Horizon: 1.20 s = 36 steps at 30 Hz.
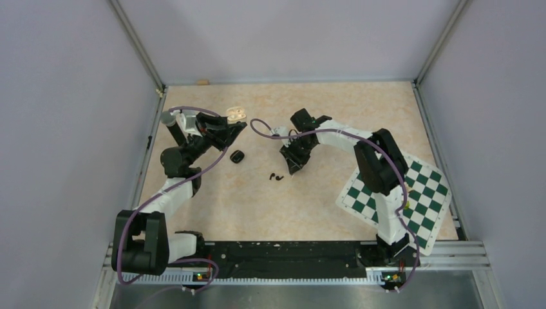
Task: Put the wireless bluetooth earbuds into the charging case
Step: Pick up the right earbud from the center of the board, then insert the right earbud into the right side groove of the charging case.
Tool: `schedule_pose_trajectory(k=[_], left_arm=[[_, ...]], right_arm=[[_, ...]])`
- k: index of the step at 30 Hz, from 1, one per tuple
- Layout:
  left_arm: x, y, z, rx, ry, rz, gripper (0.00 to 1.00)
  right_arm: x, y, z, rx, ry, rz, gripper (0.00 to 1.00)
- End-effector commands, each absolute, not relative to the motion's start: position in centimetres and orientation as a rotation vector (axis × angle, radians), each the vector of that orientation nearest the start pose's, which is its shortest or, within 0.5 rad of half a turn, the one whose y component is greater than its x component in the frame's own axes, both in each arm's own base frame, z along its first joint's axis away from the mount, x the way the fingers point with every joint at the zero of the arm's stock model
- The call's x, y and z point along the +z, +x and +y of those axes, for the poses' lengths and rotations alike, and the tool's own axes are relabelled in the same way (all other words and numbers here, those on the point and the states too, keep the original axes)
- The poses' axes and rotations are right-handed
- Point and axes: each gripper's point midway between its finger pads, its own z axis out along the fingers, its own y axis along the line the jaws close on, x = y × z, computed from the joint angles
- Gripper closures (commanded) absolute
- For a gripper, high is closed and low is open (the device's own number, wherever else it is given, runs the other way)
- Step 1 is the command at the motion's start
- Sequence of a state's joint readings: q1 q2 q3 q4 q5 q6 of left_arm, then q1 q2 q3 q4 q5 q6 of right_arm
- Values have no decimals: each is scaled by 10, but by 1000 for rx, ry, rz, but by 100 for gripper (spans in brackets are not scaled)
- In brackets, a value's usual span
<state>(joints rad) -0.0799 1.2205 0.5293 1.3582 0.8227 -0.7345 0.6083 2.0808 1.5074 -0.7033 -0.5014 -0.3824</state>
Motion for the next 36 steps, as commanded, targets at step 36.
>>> schedule_pose_trajectory(k=[36], left_arm=[[288, 292, -237, -1251, 636, 1237, 100]], right_arm=[[356, 294, 275, 61, -1271, 1301, 92]])
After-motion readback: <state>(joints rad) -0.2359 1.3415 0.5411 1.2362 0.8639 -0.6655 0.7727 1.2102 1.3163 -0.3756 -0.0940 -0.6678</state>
